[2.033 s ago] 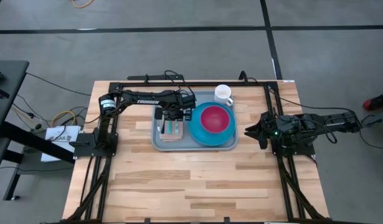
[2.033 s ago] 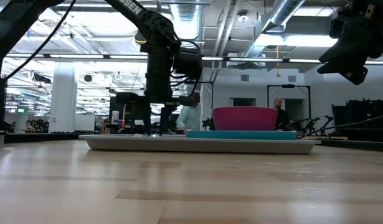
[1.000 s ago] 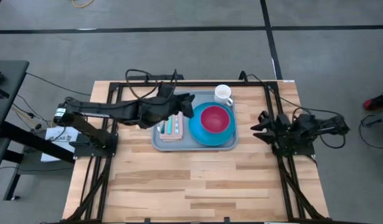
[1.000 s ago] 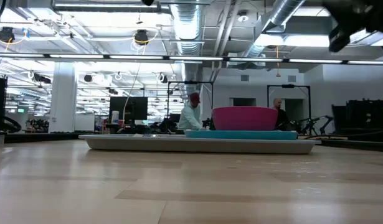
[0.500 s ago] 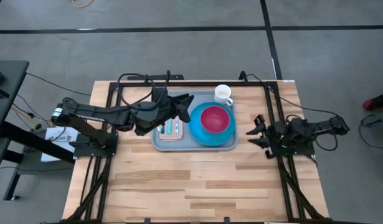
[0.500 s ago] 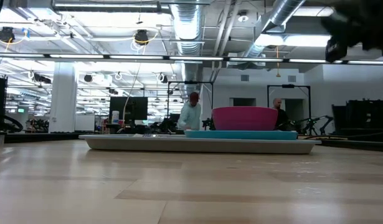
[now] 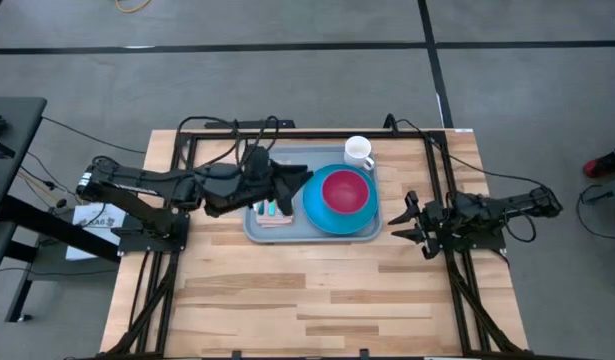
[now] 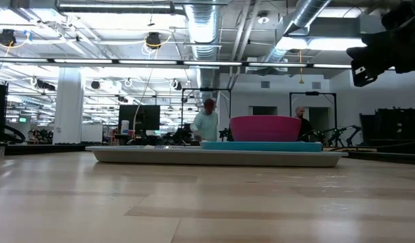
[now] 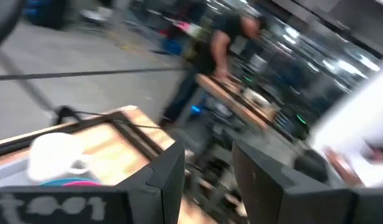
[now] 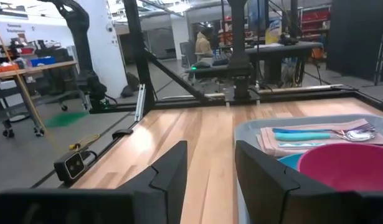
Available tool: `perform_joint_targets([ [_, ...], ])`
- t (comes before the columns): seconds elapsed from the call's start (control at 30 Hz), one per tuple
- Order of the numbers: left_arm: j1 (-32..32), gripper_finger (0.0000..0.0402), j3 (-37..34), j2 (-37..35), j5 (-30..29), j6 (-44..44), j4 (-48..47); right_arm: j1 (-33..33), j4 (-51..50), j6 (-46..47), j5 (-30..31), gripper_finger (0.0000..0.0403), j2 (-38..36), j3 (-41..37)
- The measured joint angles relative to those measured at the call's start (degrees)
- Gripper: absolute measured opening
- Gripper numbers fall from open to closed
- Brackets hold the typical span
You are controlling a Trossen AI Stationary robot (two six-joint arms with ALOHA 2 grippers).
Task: Set up tray
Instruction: Return to Home Position
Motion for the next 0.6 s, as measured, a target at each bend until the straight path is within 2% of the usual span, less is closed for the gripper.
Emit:
perform_joint_targets([
  [0.13,-1.57,0.0122,0.00,-2.65,10.28,9.12,2.80,0.02,0.00,0.02,0.01,0.0127,-0.10,0.00],
  [0.27,-4.79,0.0122,0.00,-8.27,18.93,17.44,1.61,0.02,-0.02,0.03,0.01,0.0127,-0.13,0.00],
  [0.37,-9.35,0.0122,0.00,-13.36,19.43,22.50,-3.12,0.02,-0.04,0.04,0.03,0.0127,-0.13,0.00],
  [0.47,-14.83,0.0122,-0.08,-17.50,16.30,25.98,-7.85,0.02,-0.07,0.04,0.03,0.0127,-0.13,0.00],
  [0.53,-18.69,0.0122,-2.88,-20.44,14.73,28.34,-6.52,0.02,-0.06,0.04,0.05,0.0127,-0.13,0.00],
  [0.6,-21.85,0.0122,-8.90,-24.22,13.38,30.09,-2.43,0.02,-0.07,0.07,0.05,0.0127,-0.13,0.00],
])
